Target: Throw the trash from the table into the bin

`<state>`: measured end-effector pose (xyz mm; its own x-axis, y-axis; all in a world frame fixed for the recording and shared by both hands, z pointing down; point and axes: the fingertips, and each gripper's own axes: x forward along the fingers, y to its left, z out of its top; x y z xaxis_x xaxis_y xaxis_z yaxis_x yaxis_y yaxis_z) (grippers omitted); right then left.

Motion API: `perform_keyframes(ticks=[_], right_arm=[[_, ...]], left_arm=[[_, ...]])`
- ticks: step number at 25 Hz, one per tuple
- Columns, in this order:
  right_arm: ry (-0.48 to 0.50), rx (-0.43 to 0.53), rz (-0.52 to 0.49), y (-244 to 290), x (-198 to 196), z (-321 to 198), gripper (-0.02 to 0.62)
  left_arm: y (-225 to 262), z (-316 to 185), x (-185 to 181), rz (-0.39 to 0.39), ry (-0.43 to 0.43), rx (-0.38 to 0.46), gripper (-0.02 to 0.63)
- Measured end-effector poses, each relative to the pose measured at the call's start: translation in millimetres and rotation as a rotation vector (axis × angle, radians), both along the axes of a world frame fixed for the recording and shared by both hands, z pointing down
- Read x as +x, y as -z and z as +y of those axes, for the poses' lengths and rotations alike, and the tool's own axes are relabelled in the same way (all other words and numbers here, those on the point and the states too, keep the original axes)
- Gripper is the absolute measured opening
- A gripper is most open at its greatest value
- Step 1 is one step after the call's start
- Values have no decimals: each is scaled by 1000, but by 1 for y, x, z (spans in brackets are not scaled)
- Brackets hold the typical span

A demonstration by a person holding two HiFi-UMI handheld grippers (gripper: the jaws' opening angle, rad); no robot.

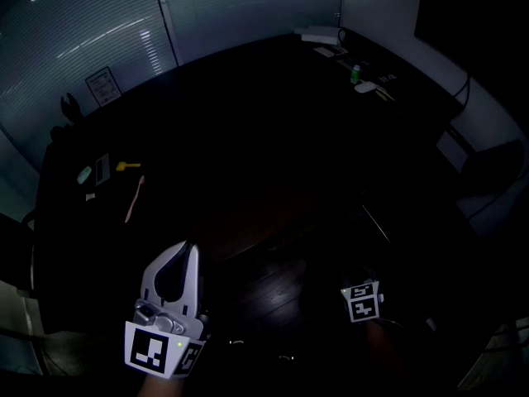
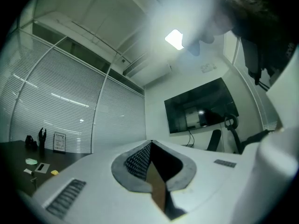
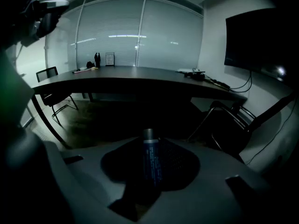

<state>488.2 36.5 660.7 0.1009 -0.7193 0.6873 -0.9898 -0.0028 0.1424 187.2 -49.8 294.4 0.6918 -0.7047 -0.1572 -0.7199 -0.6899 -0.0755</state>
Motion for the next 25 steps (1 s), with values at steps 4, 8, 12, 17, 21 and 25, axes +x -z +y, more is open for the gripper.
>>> perform_keyframes(ticks=[4, 8, 12, 17, 21, 25], right_arm=[[-7, -65, -17, -27, 5, -2, 106], [-21, -75, -21, -41, 6, -4, 106], [-28, -73, -25, -48, 9, -9, 106], [-37, -73, -26, -55, 14, -14, 107], [-40, -77, -33, -62, 15, -16, 107], [-50, -99, -59, -70, 19, -13, 107]], left_arm=[[2, -4, 5, -3, -1, 19, 0], [2, -12, 7, 8, 11, 32, 0], [4, -18, 9, 9, 18, 43, 0], [-2, -21, 11, 1, 24, 34, 0], [-5, -22, 20, 4, 7, 41, 0], [-5, -20, 30, 2, -15, 50, 0]])
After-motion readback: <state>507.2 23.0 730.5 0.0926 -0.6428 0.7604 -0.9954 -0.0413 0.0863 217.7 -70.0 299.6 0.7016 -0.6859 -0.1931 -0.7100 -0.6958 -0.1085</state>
